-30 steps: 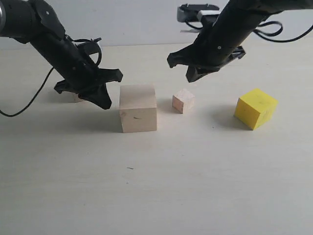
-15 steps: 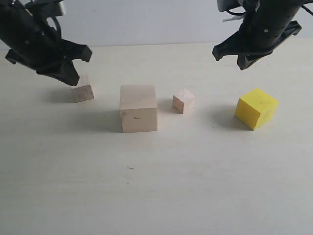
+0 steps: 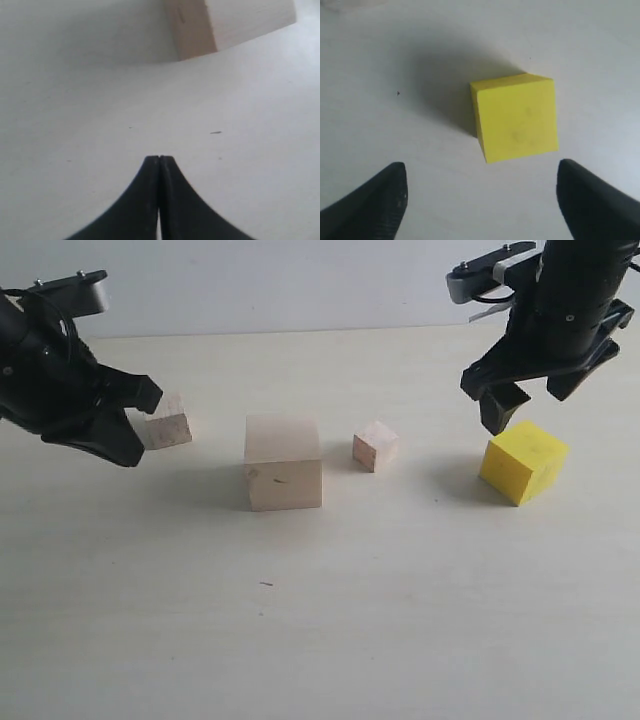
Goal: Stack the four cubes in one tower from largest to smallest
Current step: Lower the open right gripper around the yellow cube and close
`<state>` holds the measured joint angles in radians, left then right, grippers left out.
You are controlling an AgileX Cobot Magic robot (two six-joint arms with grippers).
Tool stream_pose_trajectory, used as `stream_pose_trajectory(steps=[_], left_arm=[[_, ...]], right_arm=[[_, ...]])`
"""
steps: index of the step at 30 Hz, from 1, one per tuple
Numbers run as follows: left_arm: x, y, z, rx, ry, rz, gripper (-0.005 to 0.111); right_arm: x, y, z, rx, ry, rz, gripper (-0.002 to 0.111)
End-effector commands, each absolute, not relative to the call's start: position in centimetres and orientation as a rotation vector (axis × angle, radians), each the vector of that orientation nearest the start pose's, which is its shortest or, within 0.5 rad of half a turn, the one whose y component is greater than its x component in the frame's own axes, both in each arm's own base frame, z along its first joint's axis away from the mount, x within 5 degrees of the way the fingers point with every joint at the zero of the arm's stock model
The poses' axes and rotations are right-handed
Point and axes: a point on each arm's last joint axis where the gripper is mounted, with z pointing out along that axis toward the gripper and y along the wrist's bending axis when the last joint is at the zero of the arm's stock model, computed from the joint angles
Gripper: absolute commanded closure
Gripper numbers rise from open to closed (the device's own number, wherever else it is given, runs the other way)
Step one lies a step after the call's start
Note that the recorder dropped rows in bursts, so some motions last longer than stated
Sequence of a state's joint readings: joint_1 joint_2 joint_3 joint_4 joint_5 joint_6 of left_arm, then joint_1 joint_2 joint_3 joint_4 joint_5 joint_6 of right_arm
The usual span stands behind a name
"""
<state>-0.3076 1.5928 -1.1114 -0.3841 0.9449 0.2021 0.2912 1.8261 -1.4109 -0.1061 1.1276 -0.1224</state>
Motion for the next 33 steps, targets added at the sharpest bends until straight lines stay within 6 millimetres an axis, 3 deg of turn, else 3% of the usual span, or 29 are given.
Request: stream_pose_trajectory(steps=[1, 4, 10, 18, 25, 33], left_arm=[[27.9, -12.9, 25.1, 0.513, 2.813, -0.66, 0.107], [27.8, -13.0, 25.1, 0.537, 2.818, -0.67, 0.107], [27.6, -13.0, 25.1, 0.581, 2.823, -0.665, 0.107], [27.4, -12.9, 25.0, 0.604, 2.834, -0.663, 0.107], [27.4, -12.9, 25.0, 0.611, 2.836, -0.657, 0.107], [27.3, -12.9, 25.0, 0.624, 2.843, -0.658, 0.107]], right_arm=[[35.1, 9.1, 24.1, -0.705, 2.918, -0.201, 0.029], [35.3, 8.4, 24.2, -0.742, 2.893, -0.323, 0.029], [36.5, 7.2, 23.7, -0.633, 2.862, -0.279, 0.029], [37.9, 7.1, 20.2, -0.651, 2.911, -0.024, 0.029], [39.0, 7.1, 17.5, -0.709, 2.946, -0.045, 0.029], [40.1, 6.8, 16.6, -0.721, 2.969, -0.089, 0.029]])
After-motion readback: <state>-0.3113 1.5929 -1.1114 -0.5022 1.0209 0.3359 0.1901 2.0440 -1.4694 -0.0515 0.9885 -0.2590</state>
